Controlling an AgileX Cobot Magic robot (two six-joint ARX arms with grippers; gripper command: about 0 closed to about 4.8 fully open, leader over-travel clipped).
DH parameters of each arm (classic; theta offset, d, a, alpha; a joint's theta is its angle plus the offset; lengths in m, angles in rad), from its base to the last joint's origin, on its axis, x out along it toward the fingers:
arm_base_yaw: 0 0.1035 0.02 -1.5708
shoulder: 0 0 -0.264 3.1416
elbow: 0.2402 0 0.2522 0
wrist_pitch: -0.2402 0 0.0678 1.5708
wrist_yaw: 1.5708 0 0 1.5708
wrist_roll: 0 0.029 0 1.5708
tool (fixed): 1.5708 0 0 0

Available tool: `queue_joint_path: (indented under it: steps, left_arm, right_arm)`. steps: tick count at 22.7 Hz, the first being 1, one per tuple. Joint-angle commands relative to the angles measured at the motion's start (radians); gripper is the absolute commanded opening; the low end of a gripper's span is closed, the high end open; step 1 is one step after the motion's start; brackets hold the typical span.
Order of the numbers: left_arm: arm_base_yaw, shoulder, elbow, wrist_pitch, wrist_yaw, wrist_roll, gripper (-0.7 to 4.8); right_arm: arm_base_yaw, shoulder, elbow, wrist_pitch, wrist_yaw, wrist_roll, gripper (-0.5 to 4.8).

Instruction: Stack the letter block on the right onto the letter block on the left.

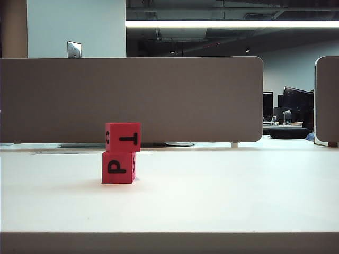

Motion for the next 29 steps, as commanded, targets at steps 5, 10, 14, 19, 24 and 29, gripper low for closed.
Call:
queue_joint_path:
  steps: [5, 10, 14, 19, 24, 29]
  left_arm:
    - [0.0, 0.0, -0.001, 0.005, 0.005, 0.004, -0.05]
    - [0.026, 0.0, -0.003, 0.007, -0.043, 0.004, -0.05]
    - [0.089, 0.0, -0.003, 0.009, -0.06, 0.004, -0.05]
    - [0.141, 0.0, -0.003, 0.008, -0.067, 0.004, -0.05]
    - [0.274, 0.0, -0.002, 0.008, -0.066, 0.004, -0.05]
    - [0.325, 0.0, -0.002, 0.006, -0.059, 0.004, -0.05]
  right_arm:
    - [0.0, -0.003, -0.005, 0.016, 0.001, -0.002, -0.07]
    - [0.0, -0.003, -0.005, 0.016, 0.0, -0.002, -0.07]
    - [0.0, -0.003, -0.005, 0.016, 0.0, -0.002, -0.07]
    - [0.0, -0.003, -0.005, 0.016, 0.001, -0.002, -0.07]
    - [0.0, -0.003, -0.005, 0.016, 0.0, -0.002, -0.07]
    - [0.0, -0.003, -0.005, 0.016, 0.001, -0.002, -0.07]
